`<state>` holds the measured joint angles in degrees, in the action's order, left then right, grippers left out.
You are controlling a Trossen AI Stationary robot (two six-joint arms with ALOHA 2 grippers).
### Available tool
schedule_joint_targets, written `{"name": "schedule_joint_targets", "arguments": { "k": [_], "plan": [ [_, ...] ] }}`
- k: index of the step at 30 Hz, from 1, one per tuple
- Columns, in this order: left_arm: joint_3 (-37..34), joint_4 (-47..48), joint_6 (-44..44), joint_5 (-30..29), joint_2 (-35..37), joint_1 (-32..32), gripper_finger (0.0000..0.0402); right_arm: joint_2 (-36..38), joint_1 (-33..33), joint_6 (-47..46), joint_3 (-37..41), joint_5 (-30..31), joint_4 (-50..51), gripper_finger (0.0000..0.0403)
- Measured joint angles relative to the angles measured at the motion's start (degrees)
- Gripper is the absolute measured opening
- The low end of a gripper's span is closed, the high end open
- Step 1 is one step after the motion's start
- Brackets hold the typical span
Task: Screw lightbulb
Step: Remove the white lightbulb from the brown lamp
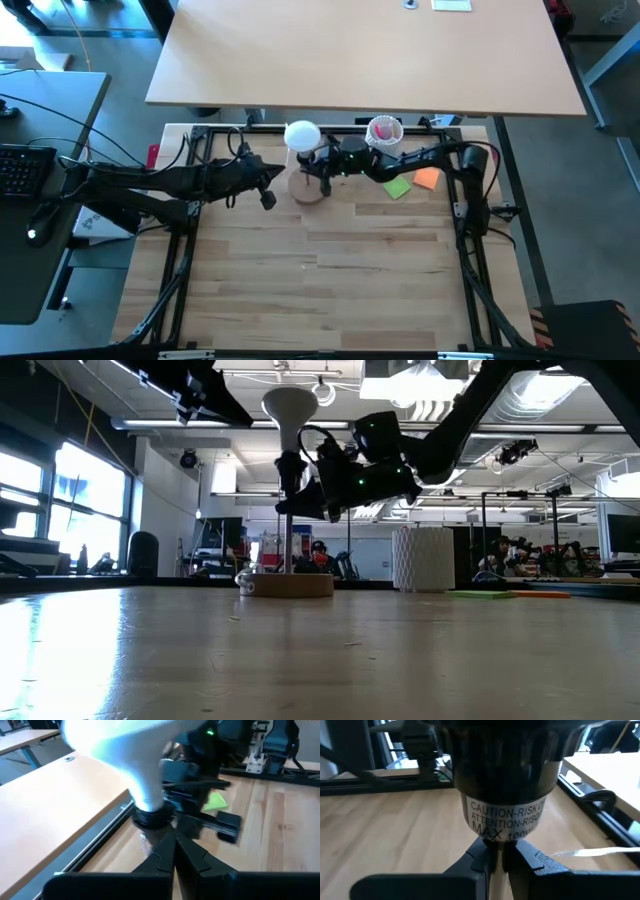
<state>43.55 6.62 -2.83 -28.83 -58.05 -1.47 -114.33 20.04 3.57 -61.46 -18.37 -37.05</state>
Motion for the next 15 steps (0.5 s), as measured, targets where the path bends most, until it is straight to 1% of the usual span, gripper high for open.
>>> {"name": "schedule_joint_targets", "arguments": {
  "k": [4,8,15],
  "plan": [
    [0.00,0.22,0.00,-0.47,0.30,0.57,0.0000,0.96,-2.19,-0.25,2.62,1.13,-1.42,0.0030],
    [0.00,0.57,0.00,-0.49,0.32,0.59,0.0000,1.26,-3.56,-1.23,3.31,1.91,-1.33,0.0046],
    [0.00,0.74,-0.11,-0.62,0.34,0.57,0.0000,1.42,-3.62,-2.28,3.50,1.19,0.10,0.0059]
  ]
}}
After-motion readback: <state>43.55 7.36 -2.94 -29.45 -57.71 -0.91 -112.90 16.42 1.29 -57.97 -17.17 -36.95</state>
